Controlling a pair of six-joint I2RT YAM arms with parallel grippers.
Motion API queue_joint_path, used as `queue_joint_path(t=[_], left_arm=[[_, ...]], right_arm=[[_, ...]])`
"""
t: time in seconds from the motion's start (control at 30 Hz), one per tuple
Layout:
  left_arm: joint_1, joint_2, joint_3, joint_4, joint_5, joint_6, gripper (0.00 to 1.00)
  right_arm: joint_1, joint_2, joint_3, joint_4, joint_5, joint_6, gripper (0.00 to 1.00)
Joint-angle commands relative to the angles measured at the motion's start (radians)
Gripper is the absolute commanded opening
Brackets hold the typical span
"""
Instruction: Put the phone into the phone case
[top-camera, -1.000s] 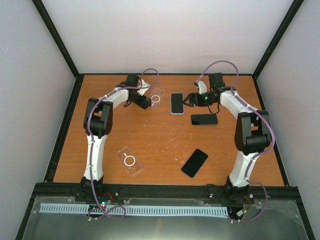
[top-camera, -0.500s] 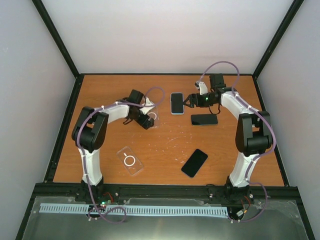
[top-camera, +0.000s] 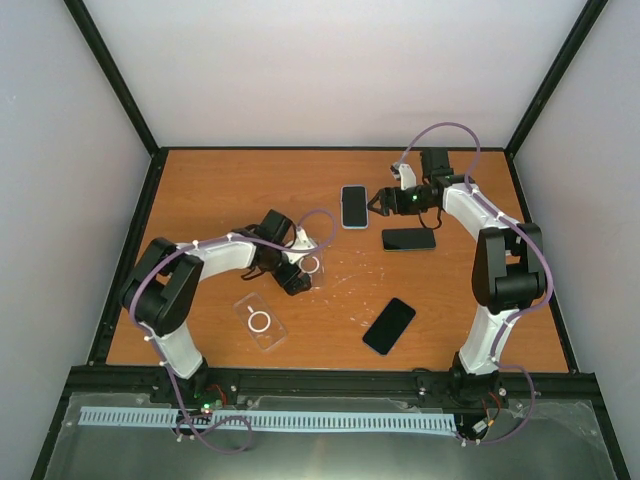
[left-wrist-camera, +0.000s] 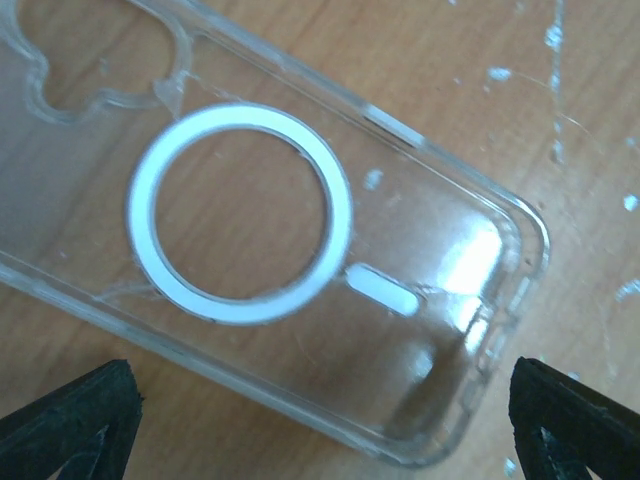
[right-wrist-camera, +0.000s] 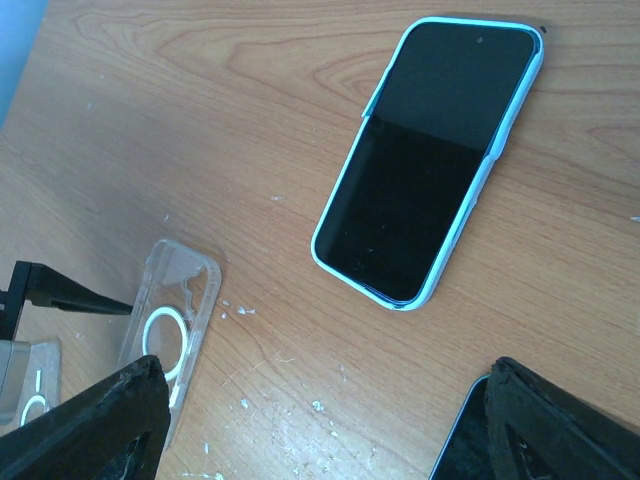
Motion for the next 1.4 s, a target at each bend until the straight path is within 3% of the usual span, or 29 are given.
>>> queue_joint_path(t=[0.0, 0.3, 0.57, 0.67, 0.8, 1.03, 1.37], left_arm=[[-0.008, -0.003, -0.044, -0.133, 0.071, 0.031, 1.0], [-0.002, -0.096, -0.017, -0.111, 0.02, 0.102, 1.0], [0.075, -0.175, 0.038, -0.104, 0.095, 0.086, 1.0], [0.1, -0.172, 0.059, -0.108, 0.135, 0.075, 1.0], [0.106, -0.171, 0.079, -0.119, 0.191, 0.067, 1.0], [0.107, -0.156, 0.088, -0.136, 0.208, 0.067, 1.0], [0.108, -0.134, 0.094, -0.151, 0.233, 0.067, 1.0]], right_arm=[[-0.007, -0.031, -0.015, 0.004, -0.02, -0.02, 0.84], [-0.014, -0.068, 0.003, -0.116, 0.027, -0.201, 0.84], [-0.095, -0.153, -0.114, -0.124, 0.096, -0.244, 0.86], [-0.096, -0.144, -0.107, -0.169, 0.146, -0.388, 0.94], [-0.096, -0.071, -0.023, -0.331, 0.107, -0.694, 0.97], [-0.096, -0.017, 0.021, -0.417, 0.106, -1.127, 1.0], [-0.096, 0.094, 0.058, -0.367, 0.228, -1.44, 1.0]])
